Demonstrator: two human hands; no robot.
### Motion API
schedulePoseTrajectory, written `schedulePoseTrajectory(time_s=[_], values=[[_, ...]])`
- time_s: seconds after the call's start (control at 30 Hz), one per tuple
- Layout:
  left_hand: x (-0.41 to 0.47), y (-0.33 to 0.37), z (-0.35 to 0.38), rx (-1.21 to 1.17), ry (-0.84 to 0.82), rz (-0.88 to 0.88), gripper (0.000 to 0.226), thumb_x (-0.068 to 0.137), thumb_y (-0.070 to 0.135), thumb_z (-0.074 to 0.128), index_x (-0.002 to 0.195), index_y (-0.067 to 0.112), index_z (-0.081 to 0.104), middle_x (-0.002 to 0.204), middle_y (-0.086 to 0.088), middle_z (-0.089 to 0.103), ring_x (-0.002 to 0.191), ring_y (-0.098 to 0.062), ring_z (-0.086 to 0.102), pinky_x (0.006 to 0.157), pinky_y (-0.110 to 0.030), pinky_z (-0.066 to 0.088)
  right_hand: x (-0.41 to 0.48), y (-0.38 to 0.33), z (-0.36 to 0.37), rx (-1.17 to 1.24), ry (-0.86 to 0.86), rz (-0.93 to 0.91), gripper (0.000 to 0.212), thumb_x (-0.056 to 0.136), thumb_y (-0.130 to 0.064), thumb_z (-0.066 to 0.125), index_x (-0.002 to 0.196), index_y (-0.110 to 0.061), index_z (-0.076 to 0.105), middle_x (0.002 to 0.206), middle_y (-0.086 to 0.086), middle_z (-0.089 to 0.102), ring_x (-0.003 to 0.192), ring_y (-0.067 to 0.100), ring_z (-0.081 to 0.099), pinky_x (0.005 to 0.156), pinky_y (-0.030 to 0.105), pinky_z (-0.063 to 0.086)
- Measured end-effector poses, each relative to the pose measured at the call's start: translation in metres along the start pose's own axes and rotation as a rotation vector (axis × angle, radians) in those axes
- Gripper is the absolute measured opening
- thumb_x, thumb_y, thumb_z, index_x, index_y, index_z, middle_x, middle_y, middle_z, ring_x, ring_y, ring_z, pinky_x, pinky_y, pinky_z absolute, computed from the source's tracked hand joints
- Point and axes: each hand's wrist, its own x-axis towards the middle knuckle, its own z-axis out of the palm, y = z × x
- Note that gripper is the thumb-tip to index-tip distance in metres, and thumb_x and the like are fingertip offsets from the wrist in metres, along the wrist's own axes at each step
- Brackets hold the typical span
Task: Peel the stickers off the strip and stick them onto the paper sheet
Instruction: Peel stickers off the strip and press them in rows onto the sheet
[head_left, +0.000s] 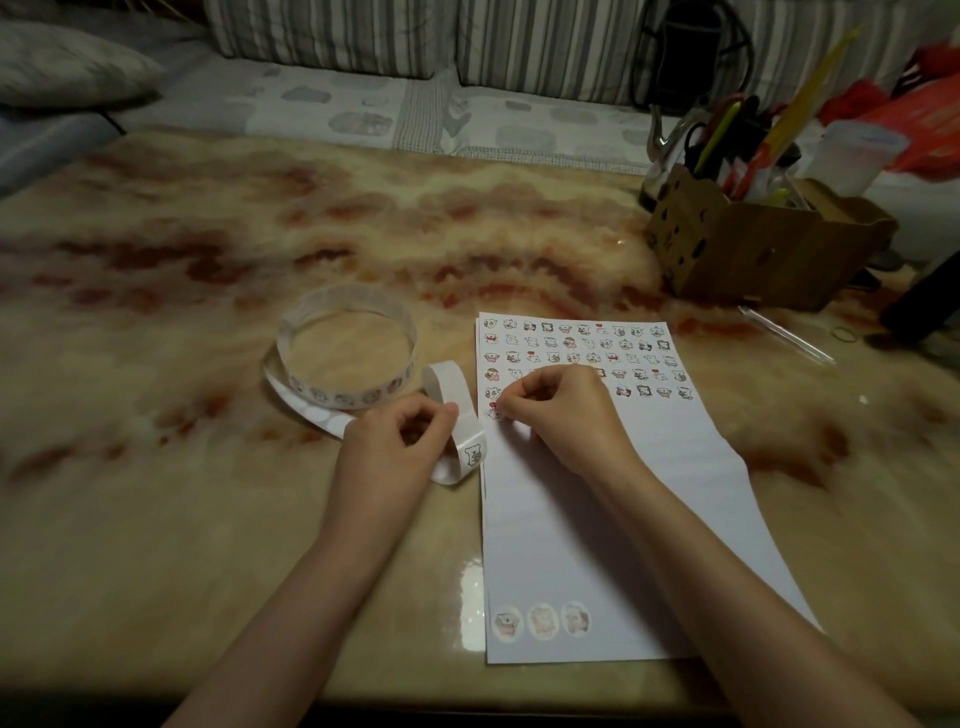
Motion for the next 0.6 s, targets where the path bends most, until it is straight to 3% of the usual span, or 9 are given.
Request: schedulePoseTrajectory(time_s=[0.17, 0.4, 0.6], values=[[0.0, 0.0003, 0.0, 0.002, -0.008, -0.002, 0.018, 0.087, 0.024, 0.064, 0.072, 0.016, 0.07, 0.069, 0.009, 0.069, 0.072, -0.003, 0.062, 0.061, -0.012, 0.041, -0.0003, 0.0014, 0.0031, -0.038, 0.035, -0.013, 0.008, 0.074, -0.019, 0.069, 0.067, -0.017, 0.071, 0.064, -0.004, 0.069, 0.057, 0.011, 0.058, 0.069, 0.034, 0.051], [0.0004, -0.0008, 0.0004, -0.004, -0.009, -0.01, 0.017, 0.087, 0.025, 0.064, 0.073, 0.018, 0.071, 0.071, 0.009, 0.07, 0.072, -0.003, 0.062, 0.065, -0.016, 0.044, -0.0039, 0.0021, 0.0079, -0.143, 0.068, -0.052, 0.003, 0.077, -0.023, 0.067, 0.076, -0.021, 0.069, 0.068, -0.01, 0.065, 0.068, 0.009, 0.06, 0.062, 0.025, 0.041], [0.001, -0.0026, 0.001, 0.008, -0.006, -0.002, 0.018, 0.086, 0.025, 0.064, 0.074, 0.015, 0.071, 0.072, 0.007, 0.07, 0.072, -0.005, 0.062, 0.067, -0.02, 0.044, -0.003, 0.0059, 0.0061, -0.141, 0.064, -0.086, 0.007, 0.076, -0.026, 0.071, 0.079, -0.022, 0.066, 0.064, -0.008, 0.061, 0.065, 0.01, 0.057, 0.061, 0.028, 0.041]])
